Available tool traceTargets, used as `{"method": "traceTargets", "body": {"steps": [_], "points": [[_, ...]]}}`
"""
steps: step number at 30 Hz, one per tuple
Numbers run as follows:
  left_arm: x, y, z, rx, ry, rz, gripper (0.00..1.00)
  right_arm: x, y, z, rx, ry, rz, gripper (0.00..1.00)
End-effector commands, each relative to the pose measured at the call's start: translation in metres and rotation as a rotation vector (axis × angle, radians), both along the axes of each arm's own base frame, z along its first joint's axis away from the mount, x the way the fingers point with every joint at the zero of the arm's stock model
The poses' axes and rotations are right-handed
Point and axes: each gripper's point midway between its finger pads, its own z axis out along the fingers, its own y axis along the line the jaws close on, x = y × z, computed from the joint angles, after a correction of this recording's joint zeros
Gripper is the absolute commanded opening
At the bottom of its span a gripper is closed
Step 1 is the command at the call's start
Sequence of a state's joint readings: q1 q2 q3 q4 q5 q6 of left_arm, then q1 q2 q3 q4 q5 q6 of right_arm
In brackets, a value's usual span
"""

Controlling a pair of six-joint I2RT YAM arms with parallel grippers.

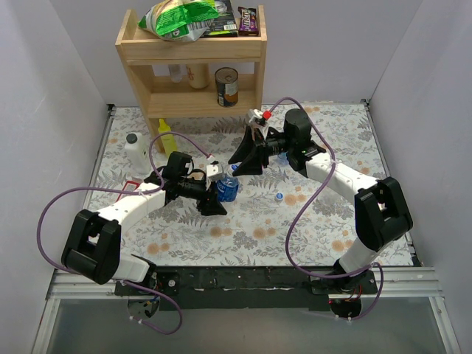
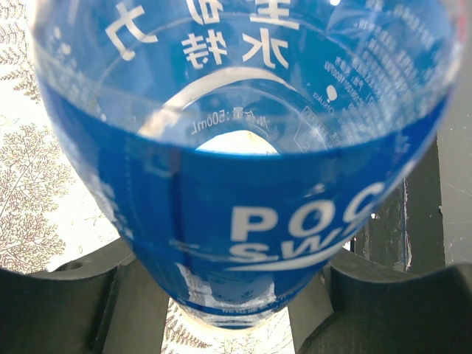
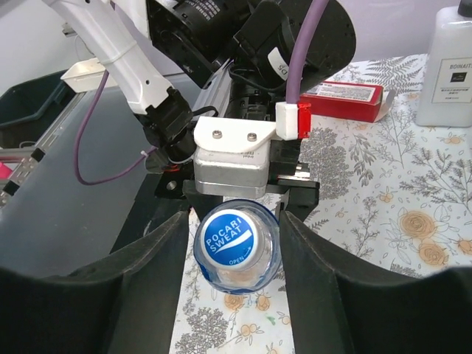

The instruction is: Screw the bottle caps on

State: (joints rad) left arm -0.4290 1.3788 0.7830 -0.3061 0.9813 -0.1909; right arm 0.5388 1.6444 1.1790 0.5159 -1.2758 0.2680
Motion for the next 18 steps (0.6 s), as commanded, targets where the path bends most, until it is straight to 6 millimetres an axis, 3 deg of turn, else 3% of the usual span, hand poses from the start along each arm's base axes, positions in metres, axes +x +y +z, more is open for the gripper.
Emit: {"method": "traceTargets", "body": {"steps": [1,4,8,14,15,18], "points": [[0.006,-0.006,0.016,-0.043,-0.040,-0.019,0.00,-0.003,0.001,0.004,0.029,-0.030,0.014,0.60],[0.008,-0.006,0.017,-0.044,-0.041,-0.017,0.00,-0.003,0.001,0.003,0.031,-0.031,0.016,0.59],[0.011,-0.007,0.018,-0.047,-0.047,-0.014,0.00,0.001,0.004,0.002,0.028,-0.022,-0.012,0.44],[0.013,-0.008,0.021,-0.052,-0.061,-0.009,0.00,0.009,0.008,-0.012,-0.010,0.035,-0.083,0.29],[0.014,-0.008,0.022,-0.055,-0.067,-0.009,0.00,0.009,0.009,-0.021,-0.025,0.065,-0.091,0.29],[0.014,-0.008,0.024,-0.054,-0.071,-0.005,0.00,0.004,0.007,-0.019,-0.009,0.078,-0.066,0.37]]}}
